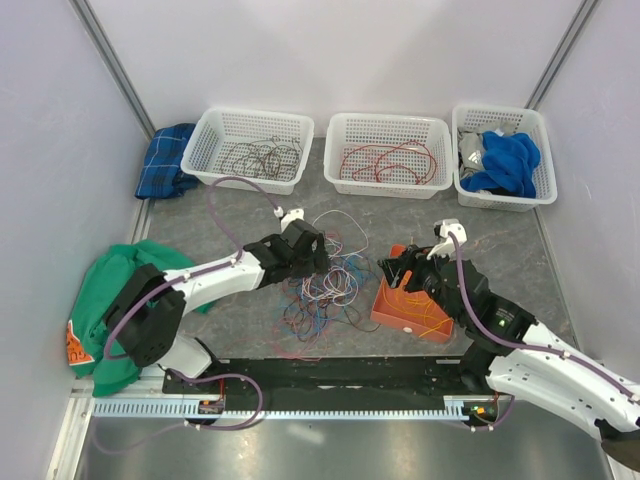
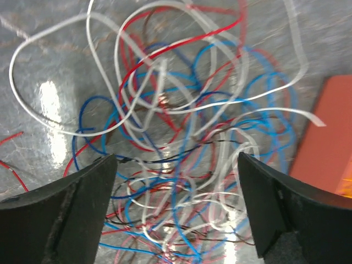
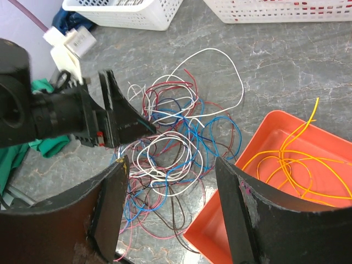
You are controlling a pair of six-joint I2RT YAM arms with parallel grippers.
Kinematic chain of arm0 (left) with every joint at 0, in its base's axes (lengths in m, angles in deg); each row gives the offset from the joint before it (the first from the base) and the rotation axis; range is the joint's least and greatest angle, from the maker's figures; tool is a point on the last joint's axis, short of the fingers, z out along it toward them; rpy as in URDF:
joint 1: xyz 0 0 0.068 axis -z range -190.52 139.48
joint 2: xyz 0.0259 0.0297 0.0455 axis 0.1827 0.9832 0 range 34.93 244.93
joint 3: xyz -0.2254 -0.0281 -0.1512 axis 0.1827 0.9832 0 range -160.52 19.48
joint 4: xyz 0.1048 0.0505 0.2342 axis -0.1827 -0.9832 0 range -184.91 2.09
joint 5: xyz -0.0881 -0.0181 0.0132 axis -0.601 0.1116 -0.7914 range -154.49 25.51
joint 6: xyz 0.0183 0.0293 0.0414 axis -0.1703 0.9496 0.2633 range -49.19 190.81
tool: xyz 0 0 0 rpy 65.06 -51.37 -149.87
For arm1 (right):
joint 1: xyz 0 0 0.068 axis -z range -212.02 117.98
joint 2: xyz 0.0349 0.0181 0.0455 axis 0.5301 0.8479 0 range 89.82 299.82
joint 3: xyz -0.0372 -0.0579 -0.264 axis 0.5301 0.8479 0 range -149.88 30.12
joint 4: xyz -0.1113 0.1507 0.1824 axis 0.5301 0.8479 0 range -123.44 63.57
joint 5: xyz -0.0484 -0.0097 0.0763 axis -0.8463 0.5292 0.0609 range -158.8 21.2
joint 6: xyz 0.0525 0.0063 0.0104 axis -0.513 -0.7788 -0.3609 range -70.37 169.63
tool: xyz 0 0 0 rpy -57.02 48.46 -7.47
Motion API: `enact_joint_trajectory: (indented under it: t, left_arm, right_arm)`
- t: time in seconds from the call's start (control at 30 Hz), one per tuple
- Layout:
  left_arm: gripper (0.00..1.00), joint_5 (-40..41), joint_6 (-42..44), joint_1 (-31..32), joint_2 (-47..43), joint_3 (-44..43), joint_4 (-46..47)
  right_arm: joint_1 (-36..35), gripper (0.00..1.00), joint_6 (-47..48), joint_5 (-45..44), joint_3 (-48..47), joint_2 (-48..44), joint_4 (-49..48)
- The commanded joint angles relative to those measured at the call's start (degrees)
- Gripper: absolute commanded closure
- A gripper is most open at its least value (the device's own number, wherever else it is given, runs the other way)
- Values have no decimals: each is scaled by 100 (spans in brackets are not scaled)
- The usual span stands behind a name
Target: Untangle the cables
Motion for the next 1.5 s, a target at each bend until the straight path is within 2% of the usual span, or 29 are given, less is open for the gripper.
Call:
enact_joint_trajectory:
  t: [0.0, 0.03, 0.07, 0.1, 0.2, 0.23, 0.27, 0.43, 0.5, 0.6, 0.73, 1.03, 1.2, 1.37, 1.47]
  left_arm:
    - [12, -92, -304, -4, 327, 212, 318]
    - [24, -171, -287, -4, 432, 264, 370]
    - [31, -242, -278, -4, 476, 291, 493]
    - [45, -364, -278, -4, 494, 352, 546]
    - [73, -480, -172, -13, 407, 397, 617]
    - [96, -471, -111, -4, 311, 405, 600]
    - [98, -445, 3, -4, 5, 406, 573]
    - [98, -550, 557, 5, -1340, 695, 617]
    - [98, -567, 601, 14, -1902, 966, 687]
    - [98, -620, 531, 5, -2229, 1143, 697]
    - [98, -577, 321, 14, -2327, 1231, 188]
    - [98, -462, -93, 14, -2924, 2084, 142]
    - [98, -462, -119, 14, -3030, 2260, 134]
    - [98, -524, -154, 14, -3039, 2321, 142]
    - [98, -559, -181, 14, -3030, 2339, 169]
  right_arm:
    - [10, 28, -43, 17, -78, 182, -95]
    - [1, 29, -35, 34, -104, 217, -95]
    - [10, 29, -43, 26, -104, 278, -104]
    - [1, 28, -52, 34, -122, 314, -113]
    - [10, 29, -61, 69, -183, 375, -139]
    - [10, 29, -61, 61, -201, 384, -139]
    - [10, 29, -35, 61, -236, 410, -156]
    - [10, 28, 97, -133, -491, 788, -332]
    - [10, 28, 185, -142, -596, 1200, -629]
    - [10, 28, 290, -72, -824, 1973, -1086]
    - [10, 28, 431, 43, -1334, 3429, -1491]
    - [45, 33, 633, 219, -2450, 5760, -1835]
    - [63, 36, 774, 254, -2907, 6422, -1844]
    - [124, 35, 923, -359, -3250, 7028, -1888]
    - [256, 35, 994, -405, -3548, 7388, -1941]
